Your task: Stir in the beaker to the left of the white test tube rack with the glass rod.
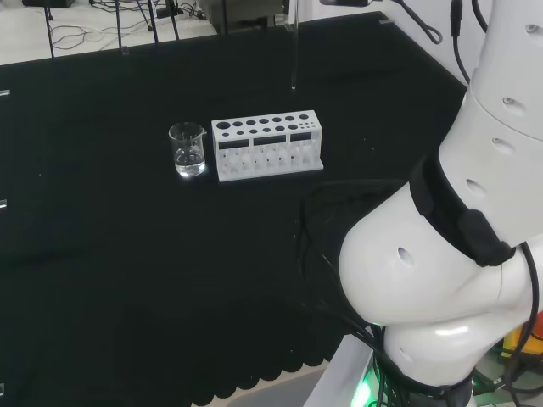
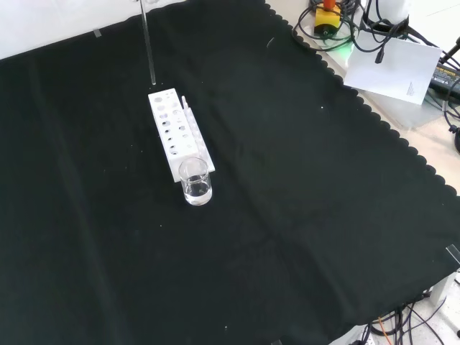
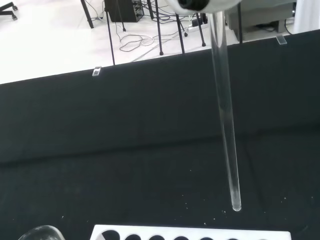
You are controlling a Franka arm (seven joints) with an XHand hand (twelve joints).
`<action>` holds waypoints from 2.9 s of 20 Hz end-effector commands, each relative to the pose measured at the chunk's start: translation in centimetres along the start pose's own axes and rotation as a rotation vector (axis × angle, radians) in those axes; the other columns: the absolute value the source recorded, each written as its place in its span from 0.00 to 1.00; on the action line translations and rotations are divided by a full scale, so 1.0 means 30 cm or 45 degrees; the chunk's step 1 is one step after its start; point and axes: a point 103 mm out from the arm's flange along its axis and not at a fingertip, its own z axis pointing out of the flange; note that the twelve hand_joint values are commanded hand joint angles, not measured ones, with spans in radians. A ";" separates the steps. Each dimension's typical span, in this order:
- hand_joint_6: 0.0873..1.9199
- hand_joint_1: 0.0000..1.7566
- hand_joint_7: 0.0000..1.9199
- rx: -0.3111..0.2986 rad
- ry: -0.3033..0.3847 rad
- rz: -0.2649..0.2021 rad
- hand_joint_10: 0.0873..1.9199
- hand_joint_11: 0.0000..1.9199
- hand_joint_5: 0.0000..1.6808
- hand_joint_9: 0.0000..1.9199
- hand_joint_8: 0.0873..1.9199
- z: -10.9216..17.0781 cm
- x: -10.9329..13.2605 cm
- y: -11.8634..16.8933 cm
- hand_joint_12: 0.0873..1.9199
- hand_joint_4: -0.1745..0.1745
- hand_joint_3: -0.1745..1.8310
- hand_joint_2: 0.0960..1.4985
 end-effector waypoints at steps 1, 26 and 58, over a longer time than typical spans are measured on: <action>0.34 0.73 0.52 0.012 -0.020 -0.007 0.54 0.77 0.59 0.80 0.67 0.007 0.018 -0.006 0.57 0.00 0.15 0.69; 0.33 0.73 0.52 0.110 0.020 -0.356 0.54 0.76 0.59 0.80 0.67 0.131 0.518 0.110 0.58 0.00 0.14 0.70; 0.33 0.73 0.52 0.153 0.022 -0.507 0.55 0.75 0.59 0.79 0.67 0.212 0.626 0.087 0.59 0.00 0.13 0.70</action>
